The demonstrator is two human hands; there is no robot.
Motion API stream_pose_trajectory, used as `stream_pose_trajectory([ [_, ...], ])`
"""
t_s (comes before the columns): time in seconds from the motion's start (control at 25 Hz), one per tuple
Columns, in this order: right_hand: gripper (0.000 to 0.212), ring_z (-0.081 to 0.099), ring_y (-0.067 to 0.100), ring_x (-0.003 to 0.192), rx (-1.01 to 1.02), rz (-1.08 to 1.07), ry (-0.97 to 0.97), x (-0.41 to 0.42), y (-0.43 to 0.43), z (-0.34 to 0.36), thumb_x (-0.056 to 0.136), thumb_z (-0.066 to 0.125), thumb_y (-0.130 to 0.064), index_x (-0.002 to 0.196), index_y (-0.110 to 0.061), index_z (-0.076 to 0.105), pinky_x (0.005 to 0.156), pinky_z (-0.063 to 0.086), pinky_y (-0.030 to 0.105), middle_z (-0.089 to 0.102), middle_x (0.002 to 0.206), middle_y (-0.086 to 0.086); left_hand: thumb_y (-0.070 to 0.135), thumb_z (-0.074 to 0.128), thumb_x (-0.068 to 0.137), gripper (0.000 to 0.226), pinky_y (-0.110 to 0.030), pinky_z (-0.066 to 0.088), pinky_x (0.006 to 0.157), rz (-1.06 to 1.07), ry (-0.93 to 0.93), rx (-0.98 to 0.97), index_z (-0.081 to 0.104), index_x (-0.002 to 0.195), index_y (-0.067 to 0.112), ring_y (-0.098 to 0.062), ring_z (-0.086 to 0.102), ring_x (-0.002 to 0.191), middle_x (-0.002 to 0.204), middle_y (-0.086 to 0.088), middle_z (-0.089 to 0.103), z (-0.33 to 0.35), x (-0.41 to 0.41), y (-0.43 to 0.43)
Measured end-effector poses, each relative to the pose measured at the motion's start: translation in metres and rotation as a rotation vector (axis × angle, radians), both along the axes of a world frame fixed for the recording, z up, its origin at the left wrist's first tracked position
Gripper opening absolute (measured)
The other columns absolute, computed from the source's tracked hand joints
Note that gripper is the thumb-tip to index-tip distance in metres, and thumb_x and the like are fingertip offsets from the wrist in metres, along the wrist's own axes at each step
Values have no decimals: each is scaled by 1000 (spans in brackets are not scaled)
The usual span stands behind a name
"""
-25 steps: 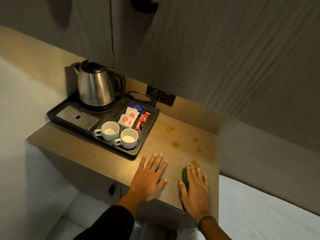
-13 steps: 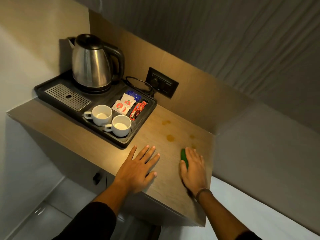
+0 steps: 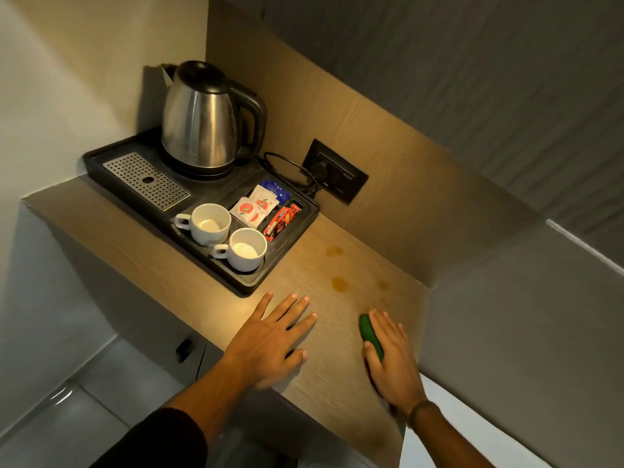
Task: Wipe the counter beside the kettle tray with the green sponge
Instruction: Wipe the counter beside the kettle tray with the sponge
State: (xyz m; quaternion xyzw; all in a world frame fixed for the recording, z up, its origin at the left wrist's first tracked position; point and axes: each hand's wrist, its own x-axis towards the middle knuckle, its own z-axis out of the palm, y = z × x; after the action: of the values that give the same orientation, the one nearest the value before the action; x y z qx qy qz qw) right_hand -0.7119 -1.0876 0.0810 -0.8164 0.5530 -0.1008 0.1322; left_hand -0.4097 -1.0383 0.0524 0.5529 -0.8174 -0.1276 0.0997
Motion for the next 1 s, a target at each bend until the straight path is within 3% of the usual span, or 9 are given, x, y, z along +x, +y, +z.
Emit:
stream_pose_trajectory([
  [0.08, 58, 23, 18, 156, -10, -91, -10, -21, -18, 2, 104, 48, -34, 159, -24, 33, 128, 20, 52, 37, 166, 0, 62, 23, 106, 69, -58, -11, 125, -2, 1, 0, 6, 166, 31, -24, -13, 160, 176, -2, -6, 0, -1, 0],
  [0.2, 58, 23, 28, 156, 20, -323, -19, 4, -78, 17, 105, 54, -18, 158, -12, 35, 128, 15, 51, 36, 166, 11, 60, 24, 106, 66, -58, -9, 125, 18, 18, -9, 10, 165, 32, -24, -8, 161, 177, -2, -1, -2, -3, -2],
  [0.32, 58, 21, 24, 157, 10, -203, 14, 14, -82, 11, 106, 53, -20, 160, -14, 32, 129, 6, 41, 33, 167, 5, 56, 25, 107, 63, -60, -2, 127, 12, 19, -19, 15, 164, 32, -24, -3, 162, 178, -3, 5, -3, -1, -4],
  [0.44, 59, 23, 22, 157, -5, -59, 31, -26, -59, 8, 106, 54, -23, 160, -21, 31, 129, 13, 45, 33, 166, 0, 55, 24, 108, 62, -62, 0, 128, 10, 8, -32, 14, 165, 32, -24, -3, 162, 177, -3, 4, -6, 0, -3],
  [0.6, 56, 31, 34, 153, 30, -297, -47, -2, -117, 22, 104, 55, -15, 157, -9, 36, 125, 26, 54, 39, 164, 15, 56, 25, 107, 62, -63, 4, 128, 28, 36, -58, 16, 164, 33, -23, -2, 162, 176, -2, 5, -6, 0, -4],
  [0.72, 57, 25, 26, 156, 7, -96, -5, 23, -110, 12, 104, 55, -15, 158, -11, 36, 129, 12, 47, 37, 165, 8, 56, 24, 107, 63, -63, 3, 128, 27, 38, -53, 15, 164, 34, -22, -5, 161, 176, -1, 3, -5, -1, -2],
  [0.8, 58, 23, 20, 156, -12, 23, -12, 6, -86, 7, 105, 56, -19, 159, -18, 35, 130, 11, 47, 35, 166, 3, 57, 22, 107, 63, -62, 1, 128, 33, 26, -32, 11, 165, 35, -21, -9, 161, 176, -1, -1, -4, -1, -1],
  [1.0, 57, 28, 30, 155, 9, -171, -25, 35, -123, 21, 104, 56, -15, 157, -11, 37, 128, 16, 53, 38, 164, 12, 56, 23, 108, 62, -62, 0, 128, 32, 16, -25, 10, 165, 35, -21, -9, 161, 176, 0, -3, 1, -1, -1],
])
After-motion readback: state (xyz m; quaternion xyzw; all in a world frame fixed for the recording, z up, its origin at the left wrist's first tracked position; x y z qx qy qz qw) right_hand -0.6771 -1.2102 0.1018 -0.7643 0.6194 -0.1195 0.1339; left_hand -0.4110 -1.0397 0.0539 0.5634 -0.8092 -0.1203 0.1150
